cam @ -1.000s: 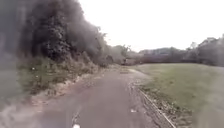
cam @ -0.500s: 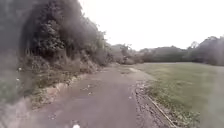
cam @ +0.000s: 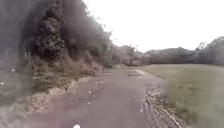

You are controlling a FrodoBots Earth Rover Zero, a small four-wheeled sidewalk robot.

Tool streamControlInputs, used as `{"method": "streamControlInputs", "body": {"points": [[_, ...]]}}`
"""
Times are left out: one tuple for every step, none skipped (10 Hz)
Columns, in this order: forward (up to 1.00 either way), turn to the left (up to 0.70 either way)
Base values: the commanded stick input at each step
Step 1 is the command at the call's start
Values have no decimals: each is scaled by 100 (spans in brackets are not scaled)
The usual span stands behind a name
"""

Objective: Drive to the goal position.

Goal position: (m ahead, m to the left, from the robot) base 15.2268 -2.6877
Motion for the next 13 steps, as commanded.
{"method": "streamControlInputs", "body": {"points": [[85, 1], [85, 1], [85, 1], [85, 1], [85, 1], [85, 1], [85, 1], [85, -2], [85, -8], [85, -33], [85, -33], [85, -33], [85, -33]]}}
